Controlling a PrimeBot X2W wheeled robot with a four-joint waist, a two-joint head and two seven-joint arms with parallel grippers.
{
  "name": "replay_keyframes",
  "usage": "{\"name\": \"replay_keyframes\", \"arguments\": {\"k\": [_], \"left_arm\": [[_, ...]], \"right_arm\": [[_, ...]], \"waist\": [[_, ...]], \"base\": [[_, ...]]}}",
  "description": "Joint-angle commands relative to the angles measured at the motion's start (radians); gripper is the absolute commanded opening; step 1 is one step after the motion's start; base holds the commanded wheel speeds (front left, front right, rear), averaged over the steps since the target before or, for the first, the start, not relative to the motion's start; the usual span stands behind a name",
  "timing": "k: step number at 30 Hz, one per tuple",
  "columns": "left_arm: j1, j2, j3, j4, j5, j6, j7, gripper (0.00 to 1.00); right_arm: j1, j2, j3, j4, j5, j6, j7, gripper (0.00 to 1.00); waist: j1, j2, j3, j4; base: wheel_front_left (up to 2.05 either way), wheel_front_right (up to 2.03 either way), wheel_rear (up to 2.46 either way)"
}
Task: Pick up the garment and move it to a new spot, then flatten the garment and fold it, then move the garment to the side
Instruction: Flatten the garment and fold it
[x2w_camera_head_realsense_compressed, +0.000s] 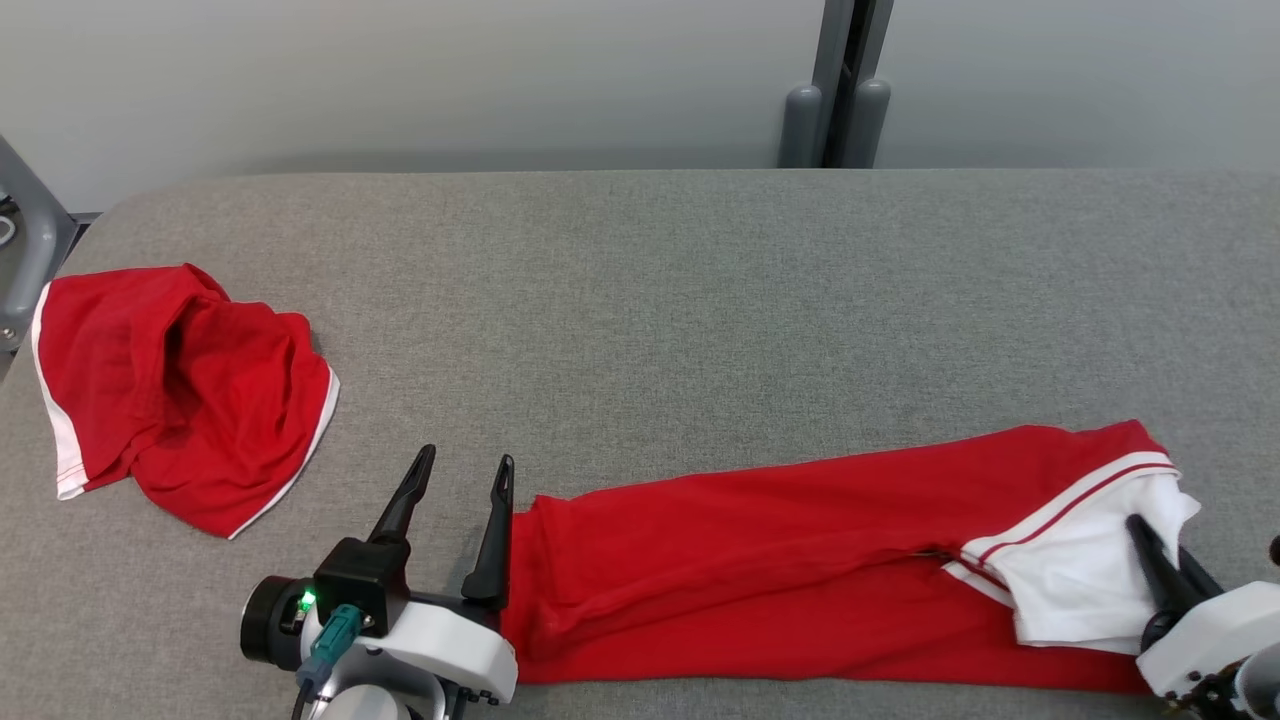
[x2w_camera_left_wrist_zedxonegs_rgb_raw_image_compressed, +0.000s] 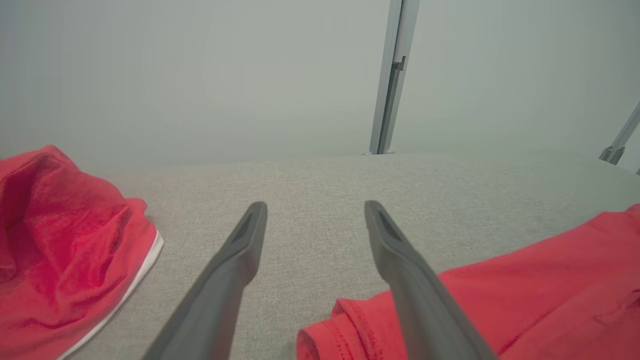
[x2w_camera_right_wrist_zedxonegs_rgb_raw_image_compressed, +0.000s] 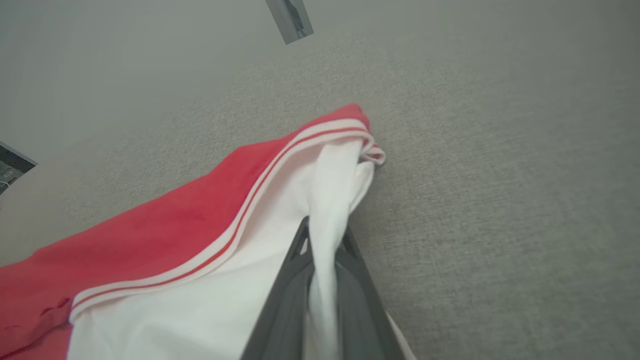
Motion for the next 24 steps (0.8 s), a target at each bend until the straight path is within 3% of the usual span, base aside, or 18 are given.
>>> {"name": "replay_keyframes", "arguments": {"k": [1, 14, 24], "left_arm": [[0.006, 0.003, -0.007, -0.001, -0.006, -0.004, -0.004, 1.0], [-0.005, 0.003, -0.027, 0.006, -0.015, 0.0, -0.004, 1.0], [0.028, 0.003, -0.021, 0.019, -0.044, 0.01, -0.004, 1.0]], "right_arm": [[-0.018, -0.036, -0.017, 0.02, -0.007, 0.0, -0.009, 0.0], [-0.092, -0.193, 0.01, 0.115, -0.01, 0.0, 0.016, 0.0], [-0.095, -0.208, 0.074, -0.066, 0.068, 0.0, 0.07, 0.0]], "waist": [[0.0, -0.0001, -0.002, -0.005], [0.0, -0.0001, -0.007, -0.005], [0.0, -0.0001, -0.062, -0.035]], "base": [[0.0, 0.0, 0.0], [0.0, 0.0, 0.0], [0.0, 0.0, 0.0]]}}
